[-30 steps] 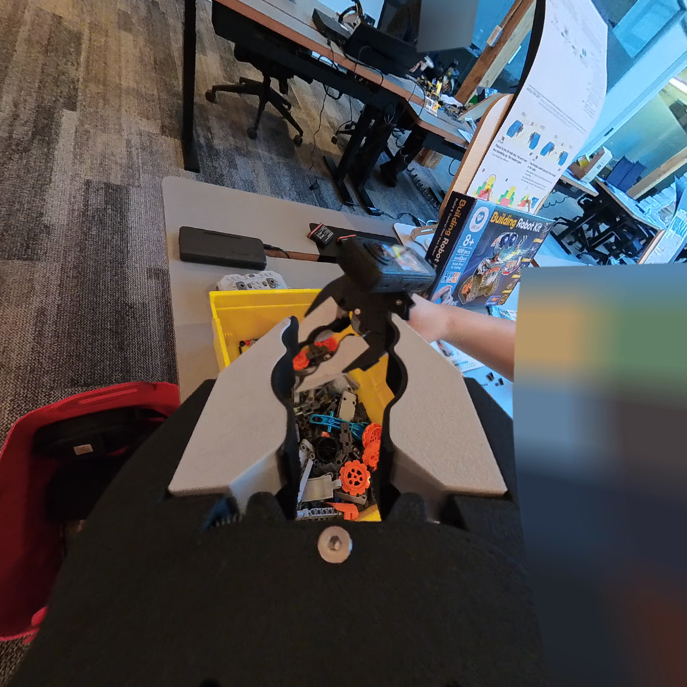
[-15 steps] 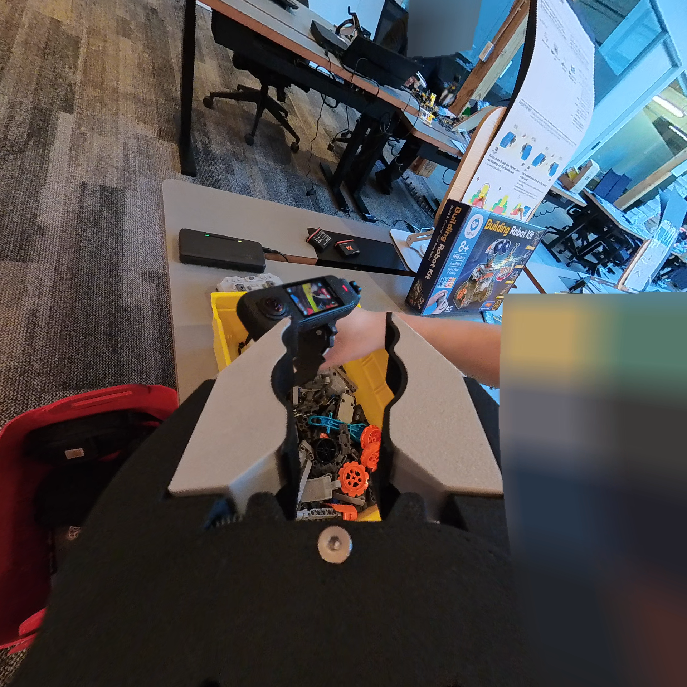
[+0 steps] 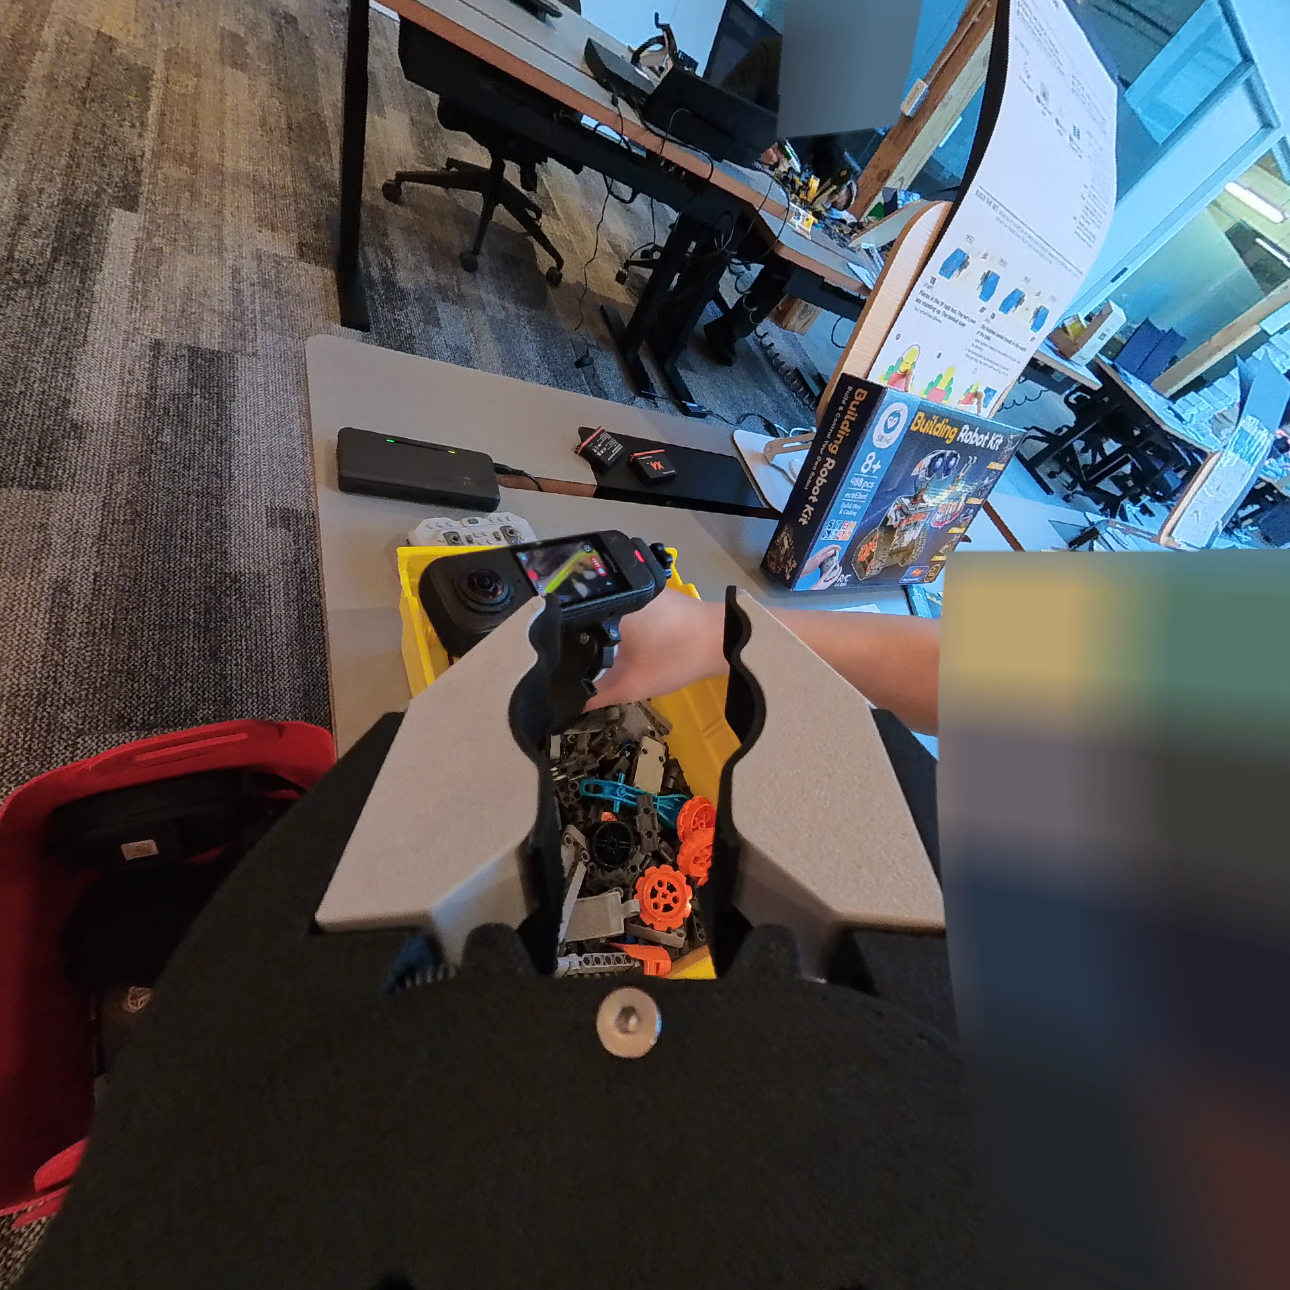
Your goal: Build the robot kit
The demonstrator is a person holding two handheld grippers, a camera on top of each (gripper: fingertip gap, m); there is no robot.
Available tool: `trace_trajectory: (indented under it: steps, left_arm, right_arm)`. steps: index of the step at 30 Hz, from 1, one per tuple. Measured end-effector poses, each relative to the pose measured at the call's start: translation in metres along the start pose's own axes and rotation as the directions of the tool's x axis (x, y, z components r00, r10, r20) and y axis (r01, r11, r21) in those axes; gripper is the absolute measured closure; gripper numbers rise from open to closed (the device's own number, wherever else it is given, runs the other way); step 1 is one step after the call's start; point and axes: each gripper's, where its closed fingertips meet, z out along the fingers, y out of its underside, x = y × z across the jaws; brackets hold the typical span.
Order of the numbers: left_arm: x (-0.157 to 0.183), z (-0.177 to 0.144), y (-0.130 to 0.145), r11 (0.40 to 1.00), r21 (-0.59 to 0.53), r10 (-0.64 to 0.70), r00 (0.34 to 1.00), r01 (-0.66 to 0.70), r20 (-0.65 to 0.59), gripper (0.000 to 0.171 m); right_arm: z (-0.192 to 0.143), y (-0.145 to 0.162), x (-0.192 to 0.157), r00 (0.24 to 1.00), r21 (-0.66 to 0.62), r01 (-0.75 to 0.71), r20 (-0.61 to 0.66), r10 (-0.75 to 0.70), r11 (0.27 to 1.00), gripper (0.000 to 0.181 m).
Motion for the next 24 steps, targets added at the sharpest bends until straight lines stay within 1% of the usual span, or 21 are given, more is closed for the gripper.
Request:
trace_trajectory:
  steps: [2,5,12,15,17,20,22,24]
  left_arm:
    - [0.0,-0.001,0.0,1.0,0.004,-0.001,1.0,0.001,0.0,0.128]
    - [0.0,-0.001,-0.001,1.0,0.008,-0.002,1.0,0.002,0.0,0.127]
    - [-0.001,0.001,0.001,1.0,-0.005,-0.001,1.0,0.001,0.003,0.127]
    - [-0.001,0.001,0.0,1.0,-0.003,-0.003,1.0,0.003,0.005,0.127]
    - [-0.002,0.0,0.0,1.0,-0.001,-0.004,1.0,0.004,0.006,0.127]
    - [-0.002,0.0,0.0,1.0,0.002,-0.002,1.0,0.002,0.006,0.127]
    - [-0.002,-0.001,-0.001,1.0,0.007,-0.004,1.0,0.003,0.008,0.127]
    - [-0.005,-0.001,0.0,1.0,0.005,-0.008,1.0,0.008,0.013,0.127]
  right_arm:
    - [-0.001,0.001,-0.002,1.0,0.001,-0.003,0.023,0.003,1.0,0.165]
    - [-0.002,0.004,0.003,1.0,0.006,0.018,0.005,-0.018,1.0,0.165]
    - [-0.001,0.003,0.004,1.0,0.026,0.014,0.018,-0.014,1.0,0.169]
    - [-0.001,0.004,0.005,1.0,0.029,0.007,0.021,-0.007,1.0,0.177]
    - [-0.003,0.005,0.002,0.999,0.036,0.003,0.033,-0.005,0.999,0.178]
    - [-0.022,-0.002,-0.001,0.999,0.098,-0.02,0.036,0.016,0.995,0.179]
    - [-0.044,-0.005,-0.004,0.999,0.161,-0.042,0.033,0.037,0.986,0.179]
    - [-0.07,0.0,-0.009,0.998,0.197,-0.061,0.012,0.06,0.979,0.179]
